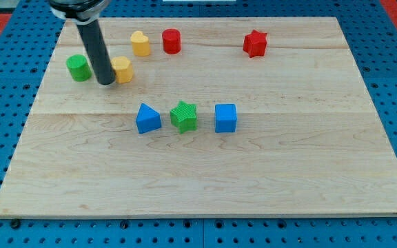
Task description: Push the yellow hexagon towards the red star
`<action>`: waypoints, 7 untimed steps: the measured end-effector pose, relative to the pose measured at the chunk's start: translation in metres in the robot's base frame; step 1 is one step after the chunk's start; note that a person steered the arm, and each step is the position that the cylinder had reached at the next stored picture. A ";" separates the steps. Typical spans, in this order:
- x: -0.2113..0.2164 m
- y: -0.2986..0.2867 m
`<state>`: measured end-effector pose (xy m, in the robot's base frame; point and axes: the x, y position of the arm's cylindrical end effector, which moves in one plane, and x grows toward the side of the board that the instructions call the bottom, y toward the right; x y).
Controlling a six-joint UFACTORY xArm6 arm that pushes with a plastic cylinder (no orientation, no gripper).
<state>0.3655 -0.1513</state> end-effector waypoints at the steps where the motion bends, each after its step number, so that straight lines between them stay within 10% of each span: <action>1: -0.003 0.100; 2: 0.000 0.149; 5: 0.003 -0.008; 7: -0.013 0.009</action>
<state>0.3528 -0.1428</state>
